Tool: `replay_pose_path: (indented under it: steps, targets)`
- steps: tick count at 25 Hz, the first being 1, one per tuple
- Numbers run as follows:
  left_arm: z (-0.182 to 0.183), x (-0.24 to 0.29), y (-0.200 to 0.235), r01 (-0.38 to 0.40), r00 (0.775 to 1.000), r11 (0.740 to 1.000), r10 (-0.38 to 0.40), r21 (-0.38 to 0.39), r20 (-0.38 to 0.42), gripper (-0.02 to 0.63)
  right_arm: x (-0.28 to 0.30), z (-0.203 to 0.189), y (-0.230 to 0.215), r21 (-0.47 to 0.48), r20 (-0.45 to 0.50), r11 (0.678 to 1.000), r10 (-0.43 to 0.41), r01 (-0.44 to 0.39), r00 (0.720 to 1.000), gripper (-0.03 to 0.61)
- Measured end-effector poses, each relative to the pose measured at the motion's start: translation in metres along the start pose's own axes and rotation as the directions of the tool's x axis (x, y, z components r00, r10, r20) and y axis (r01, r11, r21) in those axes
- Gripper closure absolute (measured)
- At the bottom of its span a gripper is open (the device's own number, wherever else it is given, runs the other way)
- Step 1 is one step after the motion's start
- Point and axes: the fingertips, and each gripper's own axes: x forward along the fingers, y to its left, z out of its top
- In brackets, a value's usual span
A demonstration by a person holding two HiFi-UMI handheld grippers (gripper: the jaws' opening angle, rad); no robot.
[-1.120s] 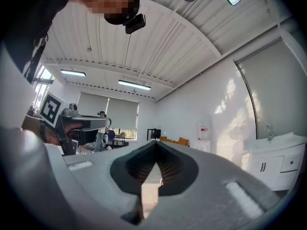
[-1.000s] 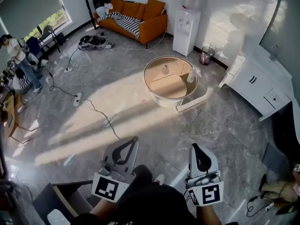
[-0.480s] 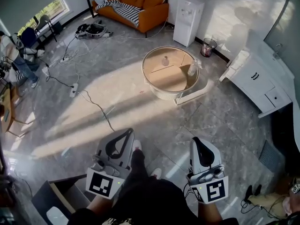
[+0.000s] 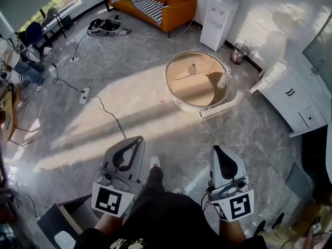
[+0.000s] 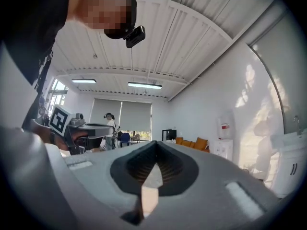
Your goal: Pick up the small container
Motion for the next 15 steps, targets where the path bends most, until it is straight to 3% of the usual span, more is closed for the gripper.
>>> replay_pose_path:
  steps: [15]
  targets:
    - [-0.027, 0.068, 0.157, -0.009, 1.0, 0.999, 0.009, -0.044, -0.001, 0.611, 0.168, -0.009, -0.009, -0.044, -0.03, 0.998, -0.038, 0.037, 0.999, 0.584]
